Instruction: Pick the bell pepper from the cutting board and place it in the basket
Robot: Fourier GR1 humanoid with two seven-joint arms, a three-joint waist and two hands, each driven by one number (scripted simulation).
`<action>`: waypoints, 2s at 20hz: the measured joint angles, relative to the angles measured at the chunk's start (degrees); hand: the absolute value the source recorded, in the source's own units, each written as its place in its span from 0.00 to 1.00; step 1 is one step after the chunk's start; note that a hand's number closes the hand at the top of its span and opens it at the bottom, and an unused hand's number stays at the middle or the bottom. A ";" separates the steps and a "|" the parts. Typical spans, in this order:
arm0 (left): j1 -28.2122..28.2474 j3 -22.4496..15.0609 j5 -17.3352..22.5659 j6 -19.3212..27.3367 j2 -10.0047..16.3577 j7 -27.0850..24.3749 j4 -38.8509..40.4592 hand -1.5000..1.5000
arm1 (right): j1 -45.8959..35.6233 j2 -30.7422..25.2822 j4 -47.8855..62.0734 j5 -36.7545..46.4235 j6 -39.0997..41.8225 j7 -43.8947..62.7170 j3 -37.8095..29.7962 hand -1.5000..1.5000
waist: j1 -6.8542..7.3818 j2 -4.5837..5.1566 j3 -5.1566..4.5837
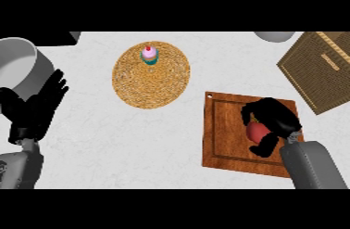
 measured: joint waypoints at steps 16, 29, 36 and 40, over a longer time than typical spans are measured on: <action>-3.54 -3.57 -0.64 -1.77 -1.60 0.05 0.31 0.50 | -25.09 12.24 1.92 -7.14 -33.44 50.07 -17.50 1.00 | 8.07 0.92 0.28; -5.41 -3.56 -1.84 -0.42 -1.94 0.64 1.88 0.50 | -53.95 9.82 25.06 16.90 -45.34 78.16 -19.64 1.00 | 6.85 0.93 0.15; -4.32 -3.20 -1.61 -0.66 -2.06 -0.20 1.78 0.50 | -62.78 2.99 35.41 22.48 -46.30 79.62 -23.85 1.00 | 6.48 1.06 0.20; -3.92 -2.95 -1.42 -0.70 -2.07 -0.35 1.35 0.50 | -64.73 -0.70 39.99 25.77 -46.62 80.54 -25.37 1.00 | 6.18 1.01 0.21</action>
